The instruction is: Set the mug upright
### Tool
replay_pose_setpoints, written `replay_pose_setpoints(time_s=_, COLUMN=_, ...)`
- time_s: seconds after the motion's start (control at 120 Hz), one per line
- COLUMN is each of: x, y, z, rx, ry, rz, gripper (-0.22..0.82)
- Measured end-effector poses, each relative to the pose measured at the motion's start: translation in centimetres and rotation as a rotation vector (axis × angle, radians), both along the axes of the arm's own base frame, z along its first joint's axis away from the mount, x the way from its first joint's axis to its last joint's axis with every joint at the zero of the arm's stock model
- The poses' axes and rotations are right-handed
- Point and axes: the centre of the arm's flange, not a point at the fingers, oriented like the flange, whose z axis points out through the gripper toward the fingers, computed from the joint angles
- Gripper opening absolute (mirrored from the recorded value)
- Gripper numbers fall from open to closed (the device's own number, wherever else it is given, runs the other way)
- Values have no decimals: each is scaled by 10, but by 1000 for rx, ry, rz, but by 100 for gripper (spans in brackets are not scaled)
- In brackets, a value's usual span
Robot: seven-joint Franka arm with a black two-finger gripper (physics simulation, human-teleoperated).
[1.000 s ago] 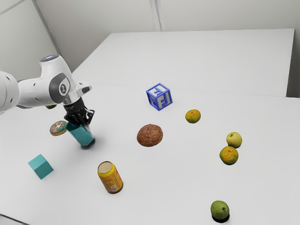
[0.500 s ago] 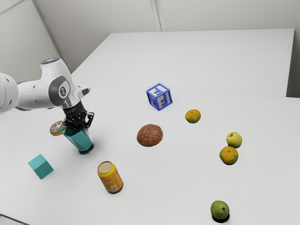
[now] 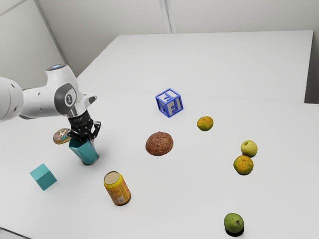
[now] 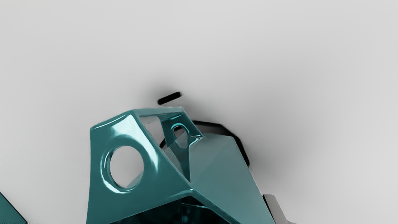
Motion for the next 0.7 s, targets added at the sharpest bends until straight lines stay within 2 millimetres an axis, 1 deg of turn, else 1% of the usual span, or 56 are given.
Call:
replay_pose_setpoints(time_s=0.158, x=1, y=0, z=-4, rx=5, ry=9, rz=13, gripper=-17)
replay_pose_setpoints(time_s=0.317, x=4, y=-1, z=-2, rx=5, ry=3, rz=16, gripper=18)
replay_pose_setpoints(time_s=0.408, x=6, y=-1, z=1, rx=6, ry=-5, rz=15, gripper=33)
replay_pose_setpoints(time_s=0.542, x=10, y=-1, z=7, rx=3, ry=-20, rz=18, gripper=46)
replay_pose_setpoints(time_s=0.608, x=11, y=-1, z=9, rx=1, ry=-26, rz=20, gripper=50)
replay_pose_setpoints(time_s=0.7, x=14, y=-6, z=12, rx=-2, ry=-32, rz=14, gripper=53)
